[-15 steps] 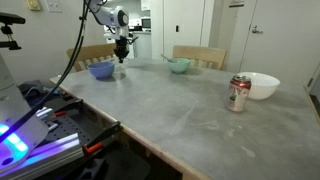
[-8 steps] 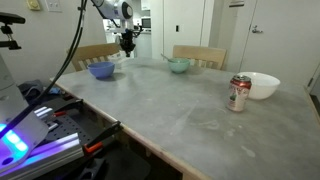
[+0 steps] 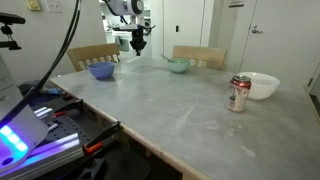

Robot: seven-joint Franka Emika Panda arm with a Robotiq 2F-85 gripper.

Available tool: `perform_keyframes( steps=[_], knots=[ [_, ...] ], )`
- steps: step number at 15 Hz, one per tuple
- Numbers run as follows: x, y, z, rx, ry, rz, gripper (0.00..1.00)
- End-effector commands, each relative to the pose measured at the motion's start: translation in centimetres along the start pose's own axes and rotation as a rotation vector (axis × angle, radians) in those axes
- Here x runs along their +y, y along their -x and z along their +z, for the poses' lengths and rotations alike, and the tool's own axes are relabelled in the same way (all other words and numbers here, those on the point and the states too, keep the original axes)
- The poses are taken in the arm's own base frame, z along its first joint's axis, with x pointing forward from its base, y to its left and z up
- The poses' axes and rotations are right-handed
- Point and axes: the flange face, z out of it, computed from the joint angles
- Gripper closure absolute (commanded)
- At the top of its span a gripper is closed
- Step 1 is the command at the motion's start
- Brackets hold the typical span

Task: Move the clear lunchbox to the center

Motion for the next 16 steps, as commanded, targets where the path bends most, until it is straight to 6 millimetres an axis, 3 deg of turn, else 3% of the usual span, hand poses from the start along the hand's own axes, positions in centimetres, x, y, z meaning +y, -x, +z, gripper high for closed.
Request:
perform_keyframes(
  steps=[1, 4, 5, 8, 11, 13, 16],
  knots=[
    [3.8, 3.2, 0.2, -0.029, 0.044, -0.076, 0.98],
    [5.9, 5.5, 0.2, -0.061, 0.066, -0.140, 0.98],
    [4.6, 2.8, 1.0, -0.060, 0.057, -0.092, 0.92],
    [5.6, 4.4, 0.5, -0.073, 0.060, -0.114, 0.92],
    [5.5, 4.7, 0.5, -0.071, 0.059, -0.118, 0.92],
    [6.0, 4.8, 1.3, -0.099, 0.076, -0.082, 0.98],
    [8.6, 5.3, 2.2, -0.146, 0.117, -0.012, 0.98]
  ],
)
